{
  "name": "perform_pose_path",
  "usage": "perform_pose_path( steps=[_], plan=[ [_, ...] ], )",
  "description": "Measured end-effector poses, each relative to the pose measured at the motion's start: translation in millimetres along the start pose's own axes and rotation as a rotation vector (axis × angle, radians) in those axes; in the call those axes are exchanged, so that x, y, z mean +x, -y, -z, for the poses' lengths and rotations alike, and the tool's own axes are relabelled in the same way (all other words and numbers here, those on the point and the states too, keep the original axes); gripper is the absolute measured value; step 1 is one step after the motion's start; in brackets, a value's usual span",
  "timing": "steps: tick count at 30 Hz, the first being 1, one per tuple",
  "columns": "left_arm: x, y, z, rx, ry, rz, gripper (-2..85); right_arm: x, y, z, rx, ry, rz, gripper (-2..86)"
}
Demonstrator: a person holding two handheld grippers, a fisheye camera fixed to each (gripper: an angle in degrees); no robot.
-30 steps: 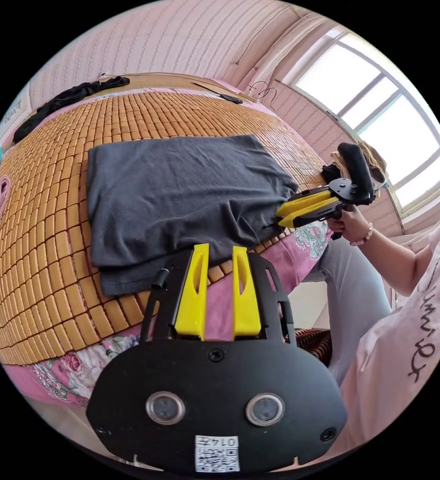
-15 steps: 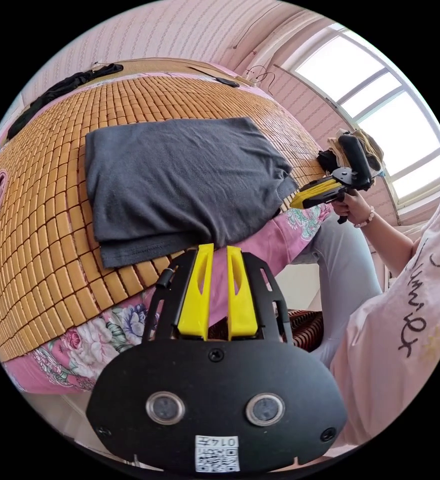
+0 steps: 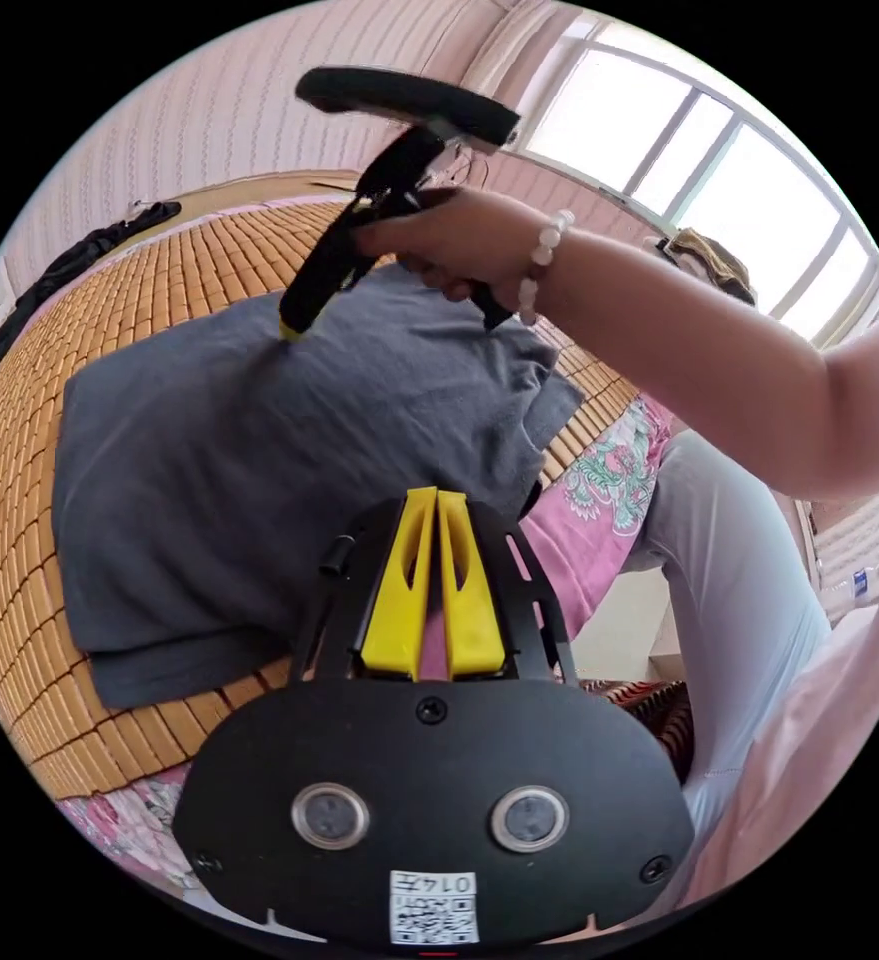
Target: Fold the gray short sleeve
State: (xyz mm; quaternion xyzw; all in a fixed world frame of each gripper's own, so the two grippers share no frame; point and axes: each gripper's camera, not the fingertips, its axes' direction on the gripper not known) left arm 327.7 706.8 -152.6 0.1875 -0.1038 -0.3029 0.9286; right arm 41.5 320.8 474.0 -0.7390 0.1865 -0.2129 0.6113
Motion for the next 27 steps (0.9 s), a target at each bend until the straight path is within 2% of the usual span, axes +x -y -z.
perform_pose_path(
  steps=[1, 5, 9, 10, 13, 15, 17, 20, 23, 27],
  plan=[
    [2, -4, -2, 0.007, 0.001, 0.002, -0.8, -1, 2, 4, 0.032, -0.015, -0.004, -0.4],
    [12, -5, -1, -0.025, 0.002, -0.022, -0.9, 2, 26, 14, -0.055, -0.053, 0.045, -0.5],
    [21, -15, 3, 0.035, 0.020, -0.034, -0.9, 25, 49, 17, -0.030, -0.135, -0.014, -0.4],
    [24, -19, -8, -0.026, 0.027, -0.056, -0.9, 33, 55, 9, -0.073, -0.115, -0.015, -0.4],
    [30, -26, -11, -0.004, 0.027, -0.075, -0.5, 49, 49, 17, -0.019, -0.041, -0.045, -0.3],
    [34, -24, -9, -0.016, 0.025, -0.076, 0.3, 61, 25, 35, 0.085, 0.013, -0.082, -0.2],
    [41, -23, -1, 0.044, -0.009, -0.089, 3.8, 82, -29, 64, 0.255, 0.125, -0.139, 0.0],
    [52, -16, 4, 0.116, -0.036, -0.123, 6.3, 109, -112, 82, 0.366, 0.224, -0.257, 0.9],
    [64, -3, -4, 0.153, -0.036, -0.165, 8.0, 127, -196, 83, 0.373, 0.223, -0.460, 3.6],
    [76, 21, -32, 0.089, -0.089, -0.243, 10.2, 139, -265, 67, 0.320, 0.285, -0.608, 8.0]
  ],
)
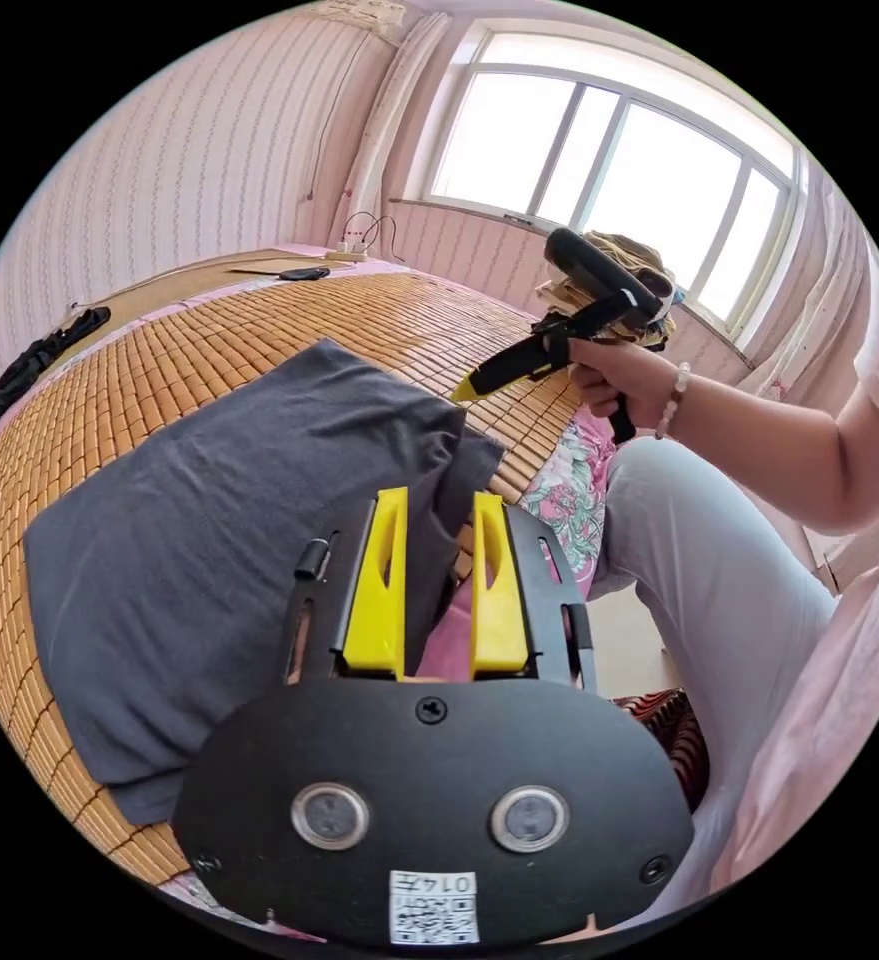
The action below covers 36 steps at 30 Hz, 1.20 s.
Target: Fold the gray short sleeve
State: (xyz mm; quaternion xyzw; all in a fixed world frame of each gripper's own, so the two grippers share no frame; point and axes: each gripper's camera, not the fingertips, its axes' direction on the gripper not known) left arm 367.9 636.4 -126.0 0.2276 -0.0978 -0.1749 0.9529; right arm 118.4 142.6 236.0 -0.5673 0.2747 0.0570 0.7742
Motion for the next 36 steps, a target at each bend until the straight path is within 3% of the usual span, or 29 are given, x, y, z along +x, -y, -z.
perform_pose_path(
  steps=[9, 13, 17, 22, 29, 36],
  plan=[
    [19, 54, -54, -0.062, -0.037, -0.122, 13.5, 53, -27, 6, -0.046, 0.123, -0.011, 3.4],
    [33, 67, -80, -0.136, -0.065, -0.178, 16.0, 77, -27, 31, 0.051, 0.318, -0.021, 2.5],
    [38, 78, -89, -0.159, 0.010, -0.181, 10.5, 102, -19, 44, 0.109, 0.561, -0.006, 2.8],
    [20, 85, -91, -0.215, -0.058, -0.061, 1.2, 142, -12, 53, 0.113, 0.569, -0.136, 5.3],
    [21, 79, -71, -0.153, -0.083, -0.107, -0.3, 173, 18, 32, 0.117, 0.655, -0.272, 12.0],
    [30, 72, -50, -0.120, -0.147, -0.125, -0.5, 175, 54, 31, 0.203, 0.618, -0.281, 10.0]
  ],
)
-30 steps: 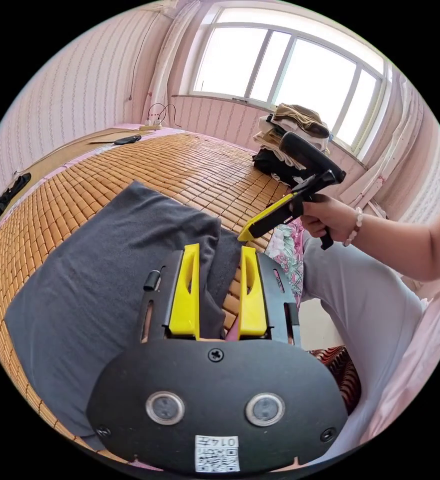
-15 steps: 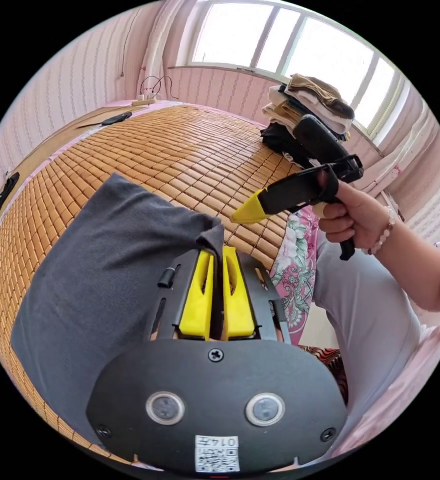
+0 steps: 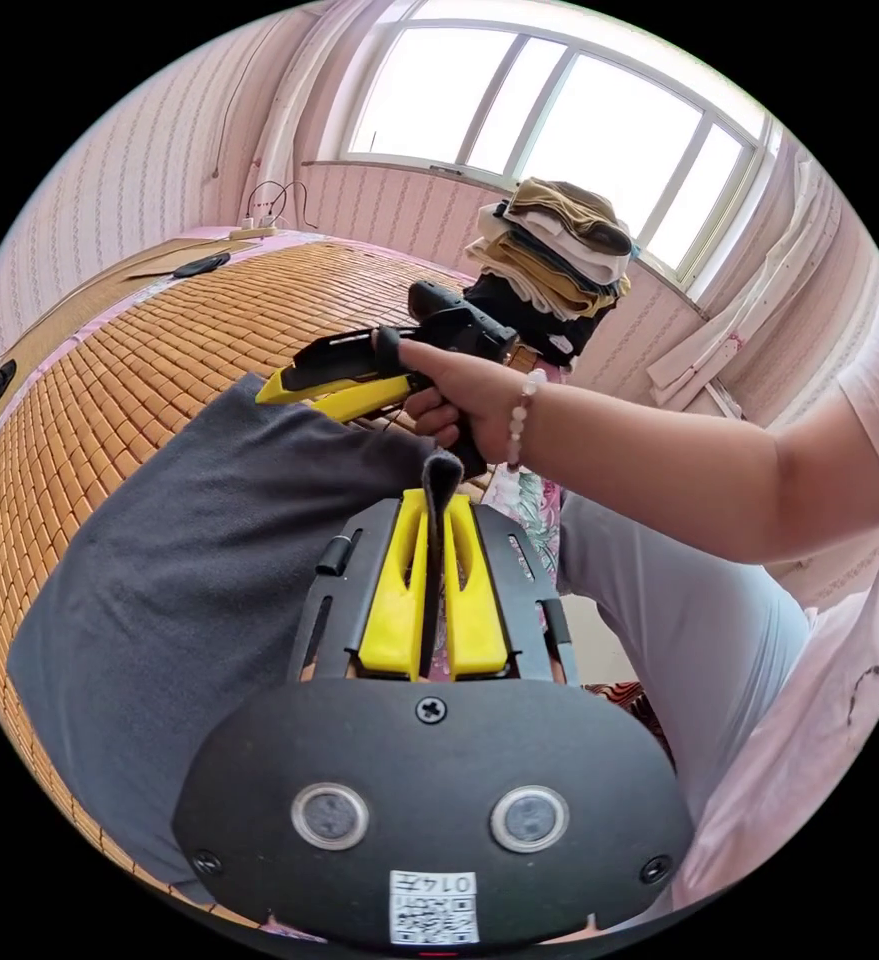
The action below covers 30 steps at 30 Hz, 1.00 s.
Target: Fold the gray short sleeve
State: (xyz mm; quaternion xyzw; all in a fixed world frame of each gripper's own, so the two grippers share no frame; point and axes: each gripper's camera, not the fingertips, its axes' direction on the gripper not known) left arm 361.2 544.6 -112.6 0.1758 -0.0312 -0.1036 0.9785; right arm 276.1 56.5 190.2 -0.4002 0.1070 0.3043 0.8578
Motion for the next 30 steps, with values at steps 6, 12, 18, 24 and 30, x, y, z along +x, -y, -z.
perform_pose_path(
  steps=[6, 12, 18, 24, 30],
  plan=[
    [9, 1, 16, 0.067, -0.044, -0.002, -0.5, -4, 0, 25, 0.046, -0.025, -0.010, 3.0],
    [22, 7, 25, 0.215, -0.144, 0.017, -0.5, -44, -33, 98, 0.164, -0.100, 0.066, 2.1],
    [-16, -20, 77, 0.363, -0.110, 0.242, -0.6, -117, -30, 84, 0.127, -0.155, 0.206, 2.0],
    [-79, -85, 135, 0.376, 0.122, 0.508, 0.3, -170, -11, -56, -0.039, -0.120, 0.291, 2.5],
    [-138, -148, 139, 0.190, 0.201, 0.789, 7.3, -174, -22, -154, -0.107, -0.206, 0.281, 3.9]
  ],
)
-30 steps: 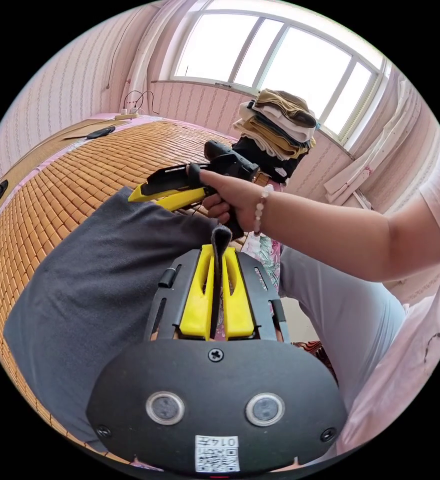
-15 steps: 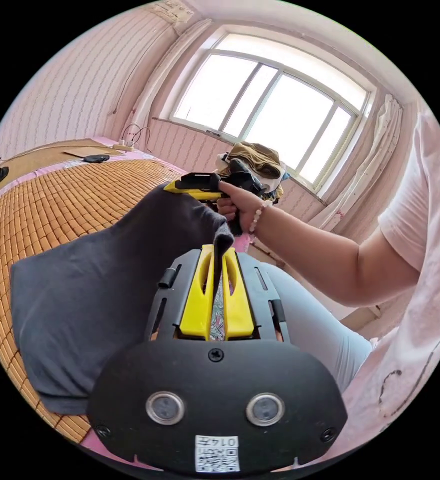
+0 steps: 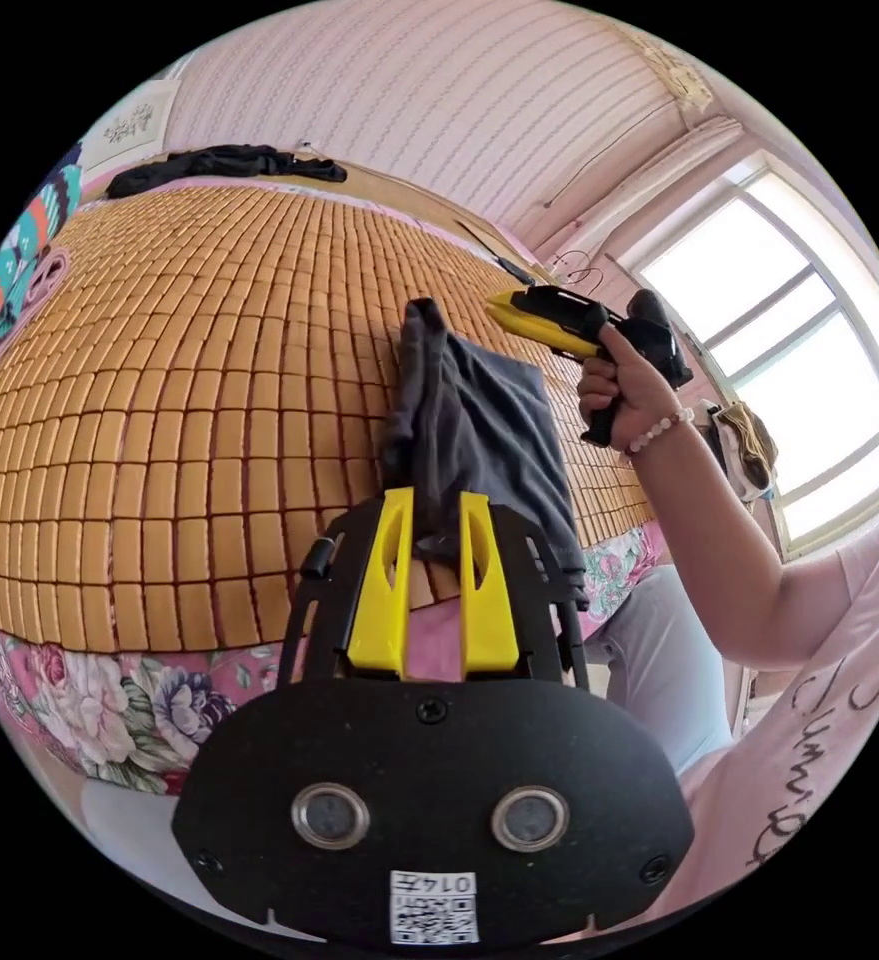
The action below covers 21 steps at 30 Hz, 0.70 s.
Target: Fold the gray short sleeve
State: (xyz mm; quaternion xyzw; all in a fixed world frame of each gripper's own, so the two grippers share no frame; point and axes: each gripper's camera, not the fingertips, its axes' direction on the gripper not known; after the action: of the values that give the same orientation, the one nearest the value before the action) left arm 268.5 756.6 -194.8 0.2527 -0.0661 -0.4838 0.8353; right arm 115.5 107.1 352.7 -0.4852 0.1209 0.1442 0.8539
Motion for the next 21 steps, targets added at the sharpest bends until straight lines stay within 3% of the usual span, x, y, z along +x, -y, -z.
perform_pose_path(
  steps=[6, 11, 18, 21],
  plan=[
    [-26, -8, 23, 0.033, 0.030, 0.078, 8.3, -30, 2, -1, -0.050, -0.189, 0.191, 6.0],
    [-22, 0, 11, 0.029, -0.005, 0.075, 11.1, -59, 16, -50, -0.262, -0.410, 0.403, 11.3],
    [-11, 14, -11, 0.013, 0.028, 0.036, 10.2, -67, 18, -119, -0.509, -0.503, 0.475, 13.9],
    [-6, 21, -14, -0.015, 0.062, 0.022, 7.0, -79, 7, -116, -0.446, -0.485, 0.527, 10.8]
  ],
)
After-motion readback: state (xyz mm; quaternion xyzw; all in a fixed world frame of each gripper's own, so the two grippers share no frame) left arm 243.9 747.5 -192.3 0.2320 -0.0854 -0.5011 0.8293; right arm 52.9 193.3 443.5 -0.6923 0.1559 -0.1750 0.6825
